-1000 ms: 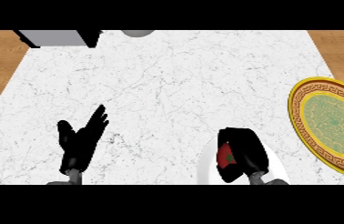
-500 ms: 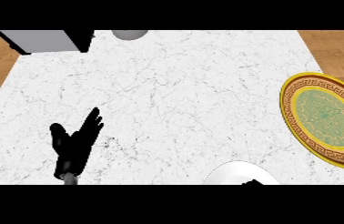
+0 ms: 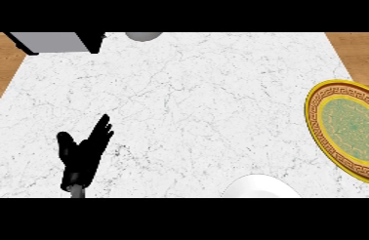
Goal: Pick the tomato from the plate and place it in the plate
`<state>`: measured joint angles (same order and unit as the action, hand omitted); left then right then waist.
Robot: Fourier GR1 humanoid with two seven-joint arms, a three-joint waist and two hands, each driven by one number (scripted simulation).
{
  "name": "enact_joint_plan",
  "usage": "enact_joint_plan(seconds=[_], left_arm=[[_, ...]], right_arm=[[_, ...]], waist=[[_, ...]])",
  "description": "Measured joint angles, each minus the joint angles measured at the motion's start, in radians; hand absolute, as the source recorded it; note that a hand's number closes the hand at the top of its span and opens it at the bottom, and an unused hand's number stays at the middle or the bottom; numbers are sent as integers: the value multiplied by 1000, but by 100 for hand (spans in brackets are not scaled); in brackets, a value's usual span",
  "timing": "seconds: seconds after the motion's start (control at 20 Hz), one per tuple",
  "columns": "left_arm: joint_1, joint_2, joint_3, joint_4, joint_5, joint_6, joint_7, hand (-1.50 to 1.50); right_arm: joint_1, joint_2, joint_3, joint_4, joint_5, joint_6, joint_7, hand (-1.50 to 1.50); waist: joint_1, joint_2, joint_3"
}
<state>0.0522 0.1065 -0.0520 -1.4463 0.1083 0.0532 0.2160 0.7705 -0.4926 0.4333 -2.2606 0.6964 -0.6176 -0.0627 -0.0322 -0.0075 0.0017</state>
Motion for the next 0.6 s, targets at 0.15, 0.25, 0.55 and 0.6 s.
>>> enact_joint_plan(seconds=[0.15,0.25,0.55,0.6], left_arm=[[1,-1,-4,0,-2,-6,-5,0],[7,-4,-13,-13,-6,-4,3,0],[-14,-3,-13,-5,-12,-8,11,0],[-17,-5,-14,-5,-11,-10,15,0]], right_arm=[[8,-15,-84,1,-181,-28,-52,150],[-19,-19,-149,16,-312,-24,-85,150],[-180,-36,-405,234,-611,43,-217,150],[-218,-37,-443,290,-640,52,-238,150]], waist=[[7,1,1],[13,2,1],[25,5,1],[28,6,1]])
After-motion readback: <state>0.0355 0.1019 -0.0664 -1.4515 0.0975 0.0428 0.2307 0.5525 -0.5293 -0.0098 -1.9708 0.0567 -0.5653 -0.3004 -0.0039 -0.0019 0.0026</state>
